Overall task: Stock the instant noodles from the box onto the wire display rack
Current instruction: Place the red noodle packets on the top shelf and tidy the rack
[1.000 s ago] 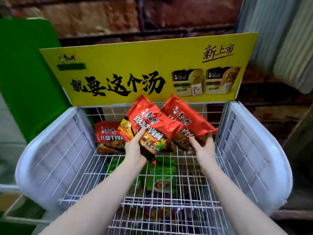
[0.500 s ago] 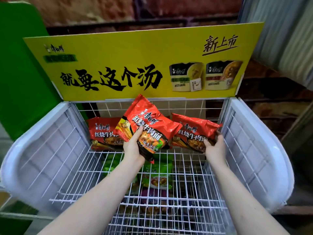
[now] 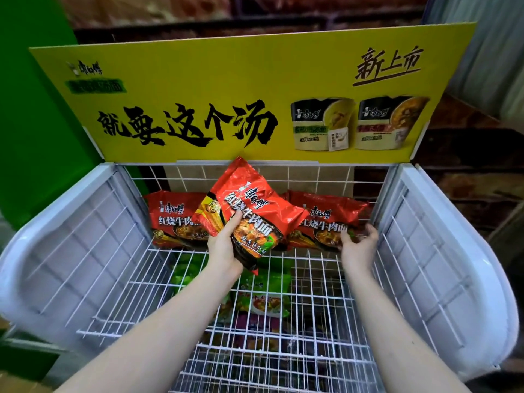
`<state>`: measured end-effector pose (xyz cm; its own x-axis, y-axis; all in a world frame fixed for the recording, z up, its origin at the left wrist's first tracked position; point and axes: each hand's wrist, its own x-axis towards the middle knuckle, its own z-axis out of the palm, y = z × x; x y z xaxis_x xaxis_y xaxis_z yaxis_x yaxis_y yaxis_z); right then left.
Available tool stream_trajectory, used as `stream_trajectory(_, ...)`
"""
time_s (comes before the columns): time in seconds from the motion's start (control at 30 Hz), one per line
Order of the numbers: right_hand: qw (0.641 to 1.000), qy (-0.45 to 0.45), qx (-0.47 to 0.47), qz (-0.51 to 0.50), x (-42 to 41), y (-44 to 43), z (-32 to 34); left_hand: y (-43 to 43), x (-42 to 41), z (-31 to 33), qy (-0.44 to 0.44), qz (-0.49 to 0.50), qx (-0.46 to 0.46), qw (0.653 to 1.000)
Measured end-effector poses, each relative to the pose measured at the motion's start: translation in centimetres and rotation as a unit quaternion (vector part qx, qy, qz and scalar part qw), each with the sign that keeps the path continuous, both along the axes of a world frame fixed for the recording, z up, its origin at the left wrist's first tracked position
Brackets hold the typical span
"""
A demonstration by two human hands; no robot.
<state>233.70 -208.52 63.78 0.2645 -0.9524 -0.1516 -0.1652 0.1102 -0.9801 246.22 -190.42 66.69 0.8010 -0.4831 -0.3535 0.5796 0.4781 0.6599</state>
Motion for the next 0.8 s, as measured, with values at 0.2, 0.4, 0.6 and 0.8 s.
stream_trajectory(0.2, 0.999, -0.038, -0.018, -0.021, -0.4, 0.9, 0.6, 0.1, -0.1, -0.4, 0.004, -0.005, -0.004, 1.0)
stream_trajectory(0.4, 0.996, -0.06, -0.043, 0.046, -0.8, 3.5, 1.5, 0.8, -1.1, 0.7, 0.014, -0.01, -0.008, 1.0)
stream_trajectory(0.6, 0.965, -0.075, -0.022, 0.252, -0.7, 10.4, 3.9, 3.2, -2.1, 2.8, -0.006, 0.013, -0.001, 1.0)
stream_trajectory(0.8, 0.944, -0.144, 0.098, 0.28, 0.5, 17.4, 5.3, 8.1, -2.7, 5.0, -0.011, 0.01, -0.015, 1.0)
